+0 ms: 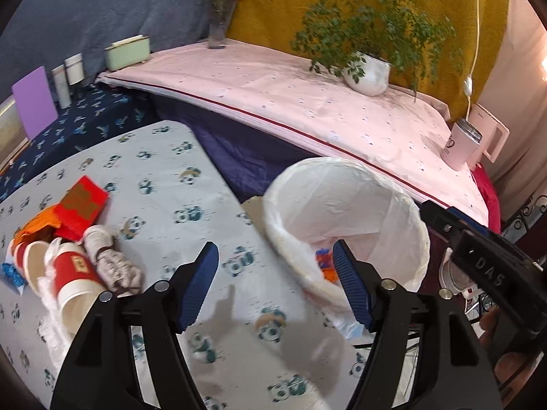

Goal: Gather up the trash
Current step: 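Move both tools back to the trash pile on the table, then grasp a white tissue with the right tool while the left tool grasps another tissue, then carry both tissues over the white bin and open both tools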

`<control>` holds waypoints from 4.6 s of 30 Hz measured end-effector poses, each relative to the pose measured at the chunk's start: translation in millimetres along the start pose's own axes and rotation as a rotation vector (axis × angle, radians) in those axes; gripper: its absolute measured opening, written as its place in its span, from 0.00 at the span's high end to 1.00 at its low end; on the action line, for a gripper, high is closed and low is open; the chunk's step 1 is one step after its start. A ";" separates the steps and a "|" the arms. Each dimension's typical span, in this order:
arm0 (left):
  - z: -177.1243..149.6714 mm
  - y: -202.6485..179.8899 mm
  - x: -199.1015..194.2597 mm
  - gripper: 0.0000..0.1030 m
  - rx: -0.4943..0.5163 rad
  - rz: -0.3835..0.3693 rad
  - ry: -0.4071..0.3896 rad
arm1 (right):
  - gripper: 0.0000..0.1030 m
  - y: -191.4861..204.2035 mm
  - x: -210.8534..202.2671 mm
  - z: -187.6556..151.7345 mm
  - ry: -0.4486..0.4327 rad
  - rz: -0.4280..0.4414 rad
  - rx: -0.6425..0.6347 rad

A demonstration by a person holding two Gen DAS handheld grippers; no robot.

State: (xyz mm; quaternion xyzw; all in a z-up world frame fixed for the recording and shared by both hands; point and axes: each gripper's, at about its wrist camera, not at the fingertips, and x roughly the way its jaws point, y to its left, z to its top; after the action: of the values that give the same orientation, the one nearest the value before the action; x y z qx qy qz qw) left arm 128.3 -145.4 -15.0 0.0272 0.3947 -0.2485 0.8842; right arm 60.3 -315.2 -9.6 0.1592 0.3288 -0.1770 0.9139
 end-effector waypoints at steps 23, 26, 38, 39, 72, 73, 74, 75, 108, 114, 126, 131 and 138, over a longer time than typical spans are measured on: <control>-108.1 165.8 -83.9 0.24 -0.244 0.271 0.056 | 0.54 163.8 -34.0 -73.0 0.125 0.246 -0.218; -120.8 181.4 -89.1 0.23 -0.273 0.284 0.070 | 0.54 189.7 -30.2 -85.2 0.163 0.289 -0.247; -150.6 225.6 -96.0 0.20 -0.346 0.316 0.116 | 0.69 277.1 -5.1 -129.6 0.297 0.406 -0.372; -152.7 228.8 -96.3 0.20 -0.352 0.318 0.118 | 0.69 281.3 -1.9 -131.8 0.307 0.411 -0.377; -132.3 205.2 -35.2 0.15 -0.341 0.188 0.182 | 0.96 242.1 -11.7 -77.1 0.188 0.406 -0.261; -130.9 204.2 -33.4 0.19 -0.336 0.192 0.180 | 0.96 236.5 -15.1 -73.5 0.177 0.405 -0.250; -129.5 202.1 -32.0 0.23 -0.323 0.199 0.175 | 0.96 231.8 -17.7 -71.2 0.170 0.404 -0.243; -128.1 200.0 -30.9 0.34 -0.309 0.203 0.175 | 0.96 227.6 -20.0 -69.3 0.163 0.402 -0.236; -48.8 60.2 -52.0 0.89 -0.054 0.077 0.055 | 0.96 79.2 -49.7 -45.5 0.049 0.250 -0.018; -28.5 19.8 -38.2 0.89 0.016 0.027 0.050 | 0.95 37.8 -47.7 -35.1 0.022 0.199 0.044; 8.7 -58.7 14.0 0.89 0.127 -0.110 0.093 | 0.95 -37.5 -35.4 -13.9 -0.009 0.086 0.131; 18.3 -74.1 40.3 0.89 0.138 -0.124 0.128 | 0.95 -48.9 -18.9 -6.5 0.002 0.064 0.137; 24.6 -80.2 62.2 0.78 0.144 -0.139 0.151 | 0.95 -55.0 1.0 -0.9 0.018 0.059 0.147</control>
State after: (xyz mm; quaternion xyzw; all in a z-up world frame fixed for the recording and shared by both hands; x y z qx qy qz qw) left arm 143.2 -247.6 -30.5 0.0817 0.4421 -0.3341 0.8284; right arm 37.0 -363.8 -20.5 0.2373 0.3181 -0.1723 0.9016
